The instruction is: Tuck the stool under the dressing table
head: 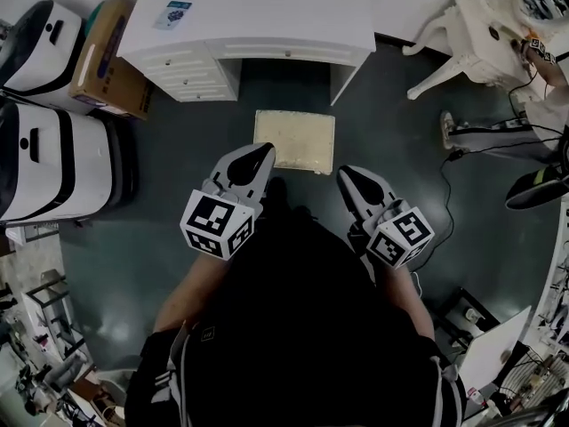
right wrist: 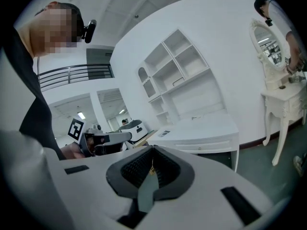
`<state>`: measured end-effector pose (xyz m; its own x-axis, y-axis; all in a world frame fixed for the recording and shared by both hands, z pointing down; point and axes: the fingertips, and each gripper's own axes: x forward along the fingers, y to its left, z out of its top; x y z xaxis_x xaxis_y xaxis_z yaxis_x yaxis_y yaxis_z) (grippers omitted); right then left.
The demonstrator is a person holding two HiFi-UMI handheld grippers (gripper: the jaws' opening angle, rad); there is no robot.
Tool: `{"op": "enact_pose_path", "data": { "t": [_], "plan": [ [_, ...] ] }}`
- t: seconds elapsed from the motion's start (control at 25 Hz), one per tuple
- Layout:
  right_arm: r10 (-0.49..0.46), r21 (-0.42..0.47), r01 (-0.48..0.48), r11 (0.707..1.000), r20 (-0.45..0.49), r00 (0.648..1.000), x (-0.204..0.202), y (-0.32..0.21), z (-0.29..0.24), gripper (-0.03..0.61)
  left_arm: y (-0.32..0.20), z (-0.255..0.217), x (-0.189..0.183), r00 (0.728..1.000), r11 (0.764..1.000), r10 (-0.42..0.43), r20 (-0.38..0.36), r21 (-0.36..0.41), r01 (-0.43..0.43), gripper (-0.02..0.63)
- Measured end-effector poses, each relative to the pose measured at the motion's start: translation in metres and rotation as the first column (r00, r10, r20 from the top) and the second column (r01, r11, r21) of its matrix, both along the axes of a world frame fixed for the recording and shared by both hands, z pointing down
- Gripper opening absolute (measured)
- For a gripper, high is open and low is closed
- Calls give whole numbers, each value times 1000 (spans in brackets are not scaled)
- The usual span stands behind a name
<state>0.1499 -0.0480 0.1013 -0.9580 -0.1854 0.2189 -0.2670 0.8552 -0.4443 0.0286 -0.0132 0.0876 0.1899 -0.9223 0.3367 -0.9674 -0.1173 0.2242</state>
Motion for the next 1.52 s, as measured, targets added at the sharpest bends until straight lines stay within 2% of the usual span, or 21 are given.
{"op": "enact_pose_path", "data": {
  "t": [0.28,0.6,0.96,1.2,1.52],
  "plan": [
    [-57,28,58,998,-46,997,-47,-22,4,20,-28,22,-26,1000,1000,18,-14,-18,-18,6],
    [-29,-16,28,999,-67,997,-72,-59,22,20,-42,52,-62,999,997,-24,-23,-79,22,6],
    [-89,-126,78,989,-84,992,-82,-94,67,20,-66,89,-70,994,977,-102,-31,-189,95,6],
    [-104,-173,84,981,-105,989,-96,-108,107,20,-74,128,-74,993,960,-105,-47,-266,88,6],
    [-98,-238,62,969,-143,985,-79,-105,178,20,-73,194,-73,990,939,-129,-61,-329,102,6]
  ]
}}
